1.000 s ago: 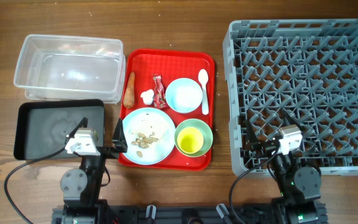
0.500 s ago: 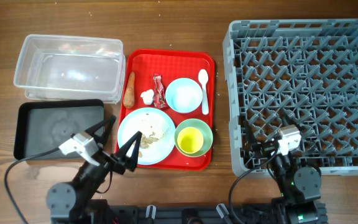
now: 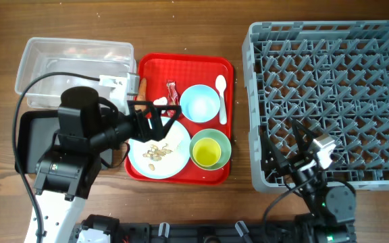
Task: Sort waste into correct bins and load items into the dishwasher rack
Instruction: 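Reach the left gripper to the yellow cup and grasp its rim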
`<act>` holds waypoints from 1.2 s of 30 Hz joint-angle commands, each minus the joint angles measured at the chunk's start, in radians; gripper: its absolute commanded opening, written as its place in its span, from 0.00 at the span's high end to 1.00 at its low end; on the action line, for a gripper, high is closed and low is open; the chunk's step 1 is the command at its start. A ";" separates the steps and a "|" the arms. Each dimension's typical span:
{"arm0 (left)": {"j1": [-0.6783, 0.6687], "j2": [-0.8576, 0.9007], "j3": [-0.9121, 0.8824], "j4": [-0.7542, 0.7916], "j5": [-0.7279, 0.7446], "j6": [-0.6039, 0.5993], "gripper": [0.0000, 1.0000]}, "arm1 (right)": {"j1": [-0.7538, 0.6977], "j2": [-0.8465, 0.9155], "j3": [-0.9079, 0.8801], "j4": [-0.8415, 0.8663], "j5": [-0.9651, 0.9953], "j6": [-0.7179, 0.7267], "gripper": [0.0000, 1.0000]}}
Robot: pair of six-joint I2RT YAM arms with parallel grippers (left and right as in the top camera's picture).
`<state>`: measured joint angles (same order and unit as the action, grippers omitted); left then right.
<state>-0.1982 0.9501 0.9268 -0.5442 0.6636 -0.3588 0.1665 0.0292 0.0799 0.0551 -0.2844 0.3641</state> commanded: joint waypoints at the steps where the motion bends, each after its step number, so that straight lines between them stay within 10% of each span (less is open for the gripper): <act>1: -0.007 -0.002 0.025 0.008 0.060 -0.009 0.00 | 0.000 0.088 0.242 -0.136 -0.053 0.040 0.00; 9: -0.008 -0.002 0.054 -0.338 -0.287 -0.039 0.01 | 0.000 0.751 0.838 -0.798 -0.034 -0.153 0.00; 25: -0.520 0.369 0.054 -0.198 -0.527 -0.043 0.02 | -0.002 0.998 0.898 -0.640 -0.175 0.066 0.00; 31: -0.520 0.489 0.054 -0.143 -0.546 -0.042 0.39 | -0.002 1.001 0.898 -0.651 -0.175 0.066 0.01; 36: -0.520 0.532 0.053 -0.143 -0.576 -0.042 0.50 | -0.002 1.001 0.898 -0.675 -0.175 0.065 0.01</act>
<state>-0.7143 1.4555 0.9668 -0.6907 0.1154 -0.4019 0.1665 1.0306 0.9531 -0.6083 -0.4698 0.4229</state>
